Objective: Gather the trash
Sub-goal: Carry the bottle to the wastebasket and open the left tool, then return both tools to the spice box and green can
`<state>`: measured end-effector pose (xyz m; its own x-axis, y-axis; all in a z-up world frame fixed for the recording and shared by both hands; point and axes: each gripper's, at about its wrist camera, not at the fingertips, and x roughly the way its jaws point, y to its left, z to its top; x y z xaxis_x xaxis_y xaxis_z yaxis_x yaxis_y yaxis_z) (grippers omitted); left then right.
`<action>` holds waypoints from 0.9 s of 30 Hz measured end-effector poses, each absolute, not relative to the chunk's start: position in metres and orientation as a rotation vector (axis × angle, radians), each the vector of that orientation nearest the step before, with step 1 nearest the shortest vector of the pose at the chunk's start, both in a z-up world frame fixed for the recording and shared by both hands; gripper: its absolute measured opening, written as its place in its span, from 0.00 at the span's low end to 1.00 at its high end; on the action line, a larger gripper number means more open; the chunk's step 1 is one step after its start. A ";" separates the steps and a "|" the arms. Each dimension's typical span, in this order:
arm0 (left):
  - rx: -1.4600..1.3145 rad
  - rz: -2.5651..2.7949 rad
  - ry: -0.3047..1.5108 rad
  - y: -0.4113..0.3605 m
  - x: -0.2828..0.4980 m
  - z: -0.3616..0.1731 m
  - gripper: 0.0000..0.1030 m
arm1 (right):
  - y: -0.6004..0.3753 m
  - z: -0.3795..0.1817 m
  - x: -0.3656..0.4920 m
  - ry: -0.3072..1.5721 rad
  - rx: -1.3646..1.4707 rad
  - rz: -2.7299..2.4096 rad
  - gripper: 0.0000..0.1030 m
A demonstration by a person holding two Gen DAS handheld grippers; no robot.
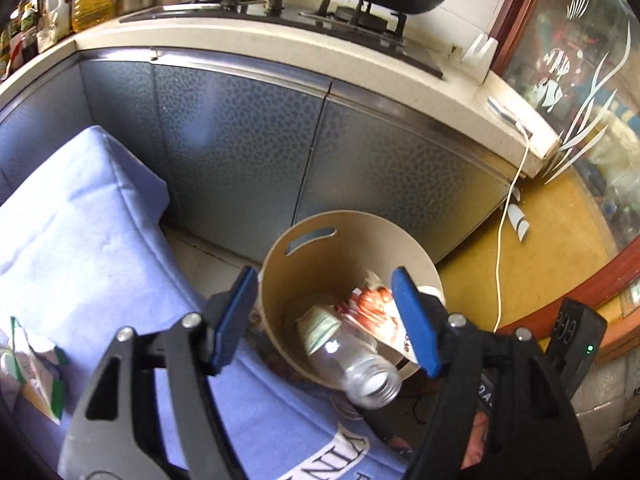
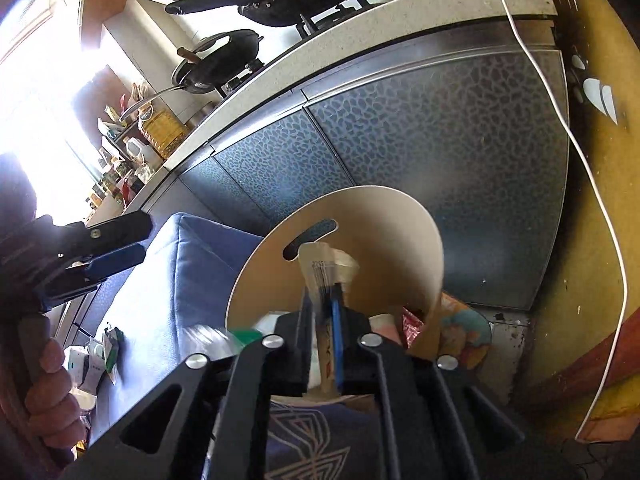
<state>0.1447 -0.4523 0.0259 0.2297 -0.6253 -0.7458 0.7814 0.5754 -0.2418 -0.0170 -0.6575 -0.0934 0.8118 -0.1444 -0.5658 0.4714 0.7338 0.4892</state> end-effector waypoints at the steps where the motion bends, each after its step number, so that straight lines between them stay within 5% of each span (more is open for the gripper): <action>1: 0.186 -0.980 0.908 -0.443 0.142 0.031 0.65 | -0.655 -0.090 -0.019 0.517 0.662 -0.363 0.34; 3: 0.179 -0.978 0.879 -0.428 0.137 0.038 0.65 | -0.646 -0.082 -0.021 0.486 0.641 -0.374 0.67; 4: 0.178 -0.970 0.865 -0.418 0.134 0.041 0.65 | -0.642 -0.078 -0.022 0.476 0.621 -0.379 0.68; 15: 0.125 -0.821 0.698 -0.225 0.091 0.053 0.71 | -0.551 -0.013 -0.013 0.366 0.479 -0.220 0.68; 27: -0.209 -0.353 0.834 0.051 0.069 -0.008 0.72 | -0.335 -0.058 0.087 0.791 0.439 0.453 0.44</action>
<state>0.0694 0.0507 -0.0075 0.6187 -0.3855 -0.6846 0.2231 0.9217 -0.3174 0.0871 -0.3349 -0.0582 0.6185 0.5391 -0.5717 -0.2203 0.8173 0.5324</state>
